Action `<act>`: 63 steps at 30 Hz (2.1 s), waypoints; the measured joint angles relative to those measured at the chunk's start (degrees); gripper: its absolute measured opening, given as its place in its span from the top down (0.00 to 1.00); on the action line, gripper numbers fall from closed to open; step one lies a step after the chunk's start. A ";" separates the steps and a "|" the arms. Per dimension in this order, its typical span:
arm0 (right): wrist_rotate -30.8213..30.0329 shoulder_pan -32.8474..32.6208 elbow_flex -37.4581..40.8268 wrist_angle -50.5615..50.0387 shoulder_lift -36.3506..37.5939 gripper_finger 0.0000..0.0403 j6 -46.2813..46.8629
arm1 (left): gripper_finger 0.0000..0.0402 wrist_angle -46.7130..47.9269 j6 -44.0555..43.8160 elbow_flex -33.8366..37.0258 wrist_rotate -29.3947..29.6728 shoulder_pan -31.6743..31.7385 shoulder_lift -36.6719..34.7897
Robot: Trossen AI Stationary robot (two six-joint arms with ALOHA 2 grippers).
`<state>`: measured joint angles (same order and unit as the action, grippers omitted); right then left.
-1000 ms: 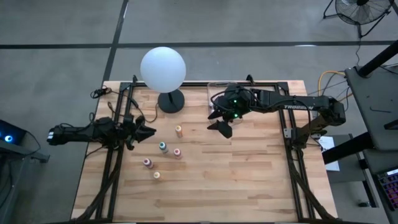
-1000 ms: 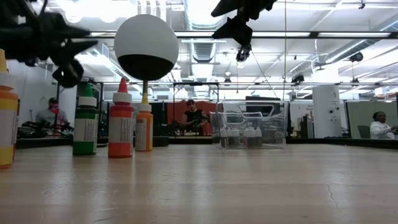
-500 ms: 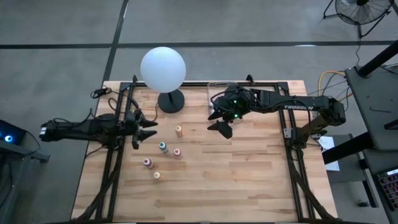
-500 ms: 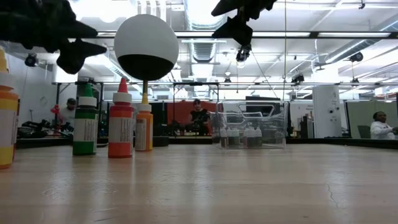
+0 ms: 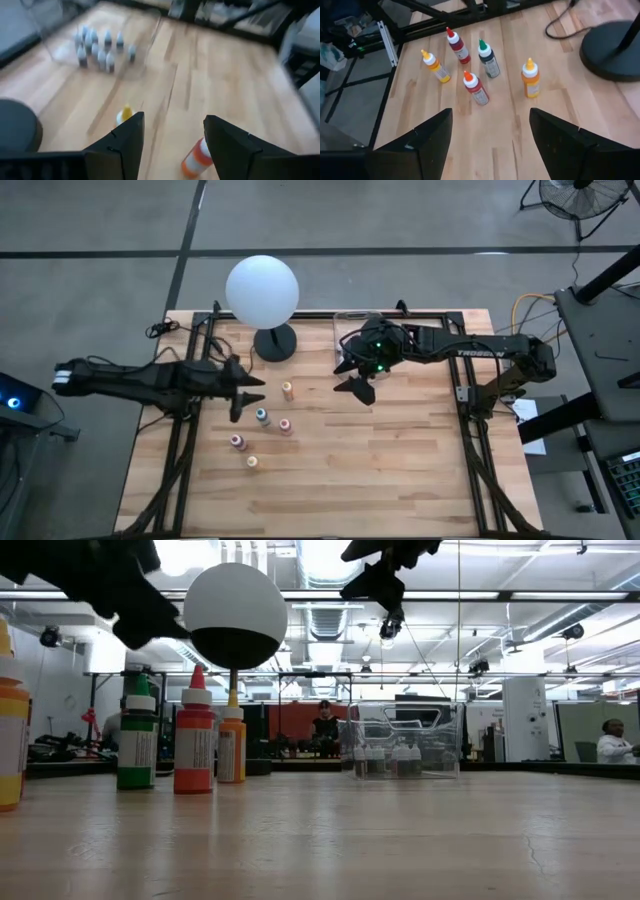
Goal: Pick & Place food coloring
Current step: Put the large green food coloring bottle into the transparent bin
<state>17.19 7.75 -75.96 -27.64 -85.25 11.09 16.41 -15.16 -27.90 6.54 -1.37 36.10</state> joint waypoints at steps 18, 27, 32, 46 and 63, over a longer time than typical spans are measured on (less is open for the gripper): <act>4.48 -0.79 3.35 22.41 0.28 0.39 -8.64 | 0.56 -5.50 -2.72 0.02 1.90 0.00 8.39; 4.46 -0.76 3.36 27.25 0.54 0.39 -6.76 | 0.56 -3.89 5.34 0.02 6.88 0.00 10.90; 4.37 -0.85 3.21 27.20 0.75 0.40 -4.33 | 0.56 -3.83 6.27 0.02 7.27 0.07 16.26; 3.72 -1.51 3.15 27.16 0.83 0.40 0.52 | 0.56 -11.45 4.24 0.04 9.65 0.13 25.06; 3.69 -1.86 3.46 26.08 0.85 0.41 -0.56 | 0.56 3.31 1.73 -3.99 9.69 0.13 18.27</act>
<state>20.88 5.89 -72.51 -1.56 -84.40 10.52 19.73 -13.43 -31.88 16.23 -1.23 54.36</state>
